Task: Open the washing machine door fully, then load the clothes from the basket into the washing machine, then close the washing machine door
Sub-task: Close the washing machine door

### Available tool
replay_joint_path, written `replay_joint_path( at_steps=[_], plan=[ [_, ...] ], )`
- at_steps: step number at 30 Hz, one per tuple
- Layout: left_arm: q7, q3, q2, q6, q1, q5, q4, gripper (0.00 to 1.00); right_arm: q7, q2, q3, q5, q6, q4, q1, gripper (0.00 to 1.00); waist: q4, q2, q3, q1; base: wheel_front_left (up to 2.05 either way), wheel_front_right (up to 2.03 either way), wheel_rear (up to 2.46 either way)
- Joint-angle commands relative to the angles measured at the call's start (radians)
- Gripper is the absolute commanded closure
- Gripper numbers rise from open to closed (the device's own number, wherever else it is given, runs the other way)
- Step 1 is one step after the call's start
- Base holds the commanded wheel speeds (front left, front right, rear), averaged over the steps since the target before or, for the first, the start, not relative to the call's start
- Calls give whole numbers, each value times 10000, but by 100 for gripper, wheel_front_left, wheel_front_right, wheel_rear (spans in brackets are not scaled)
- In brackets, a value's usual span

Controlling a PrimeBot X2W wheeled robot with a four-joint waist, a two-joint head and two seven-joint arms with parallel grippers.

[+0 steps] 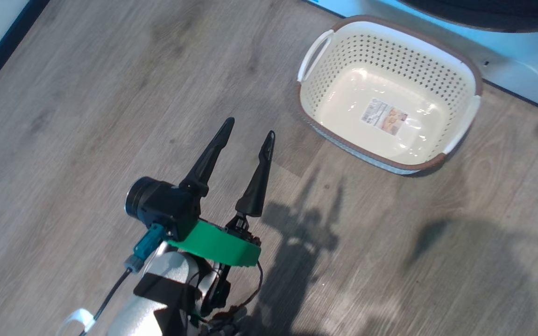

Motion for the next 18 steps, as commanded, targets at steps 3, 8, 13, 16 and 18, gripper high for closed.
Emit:
replay_joint_path(
  at_steps=[3,8,13,16,18],
  plan=[
    [-53,493,109,-14,-52,146,-242,0,-93,339,-74,72,-34,-982,920,100,-336,0,-263,0,0,0,0],
    [-53,655,109,-153,45,324,-175,0,-93,714,-410,85,-34,-1812,2017,100,-745,0,-581,0,0,0,0],
    [-53,865,127,-351,135,545,-60,0,-94,1244,-645,-132,-34,-2993,3570,100,-1353,0,-956,0,0,0,0],
    [-53,1016,208,-428,282,671,60,0,-94,1662,-837,-191,-34,-3761,4658,100,-1756,0,-1269,0,0,0,0],
    [-53,1130,277,-457,403,726,123,0,-94,1950,-1048,-242,-34,-4284,5400,100,-2036,0,-1492,0,0,0,0]
  ],
)
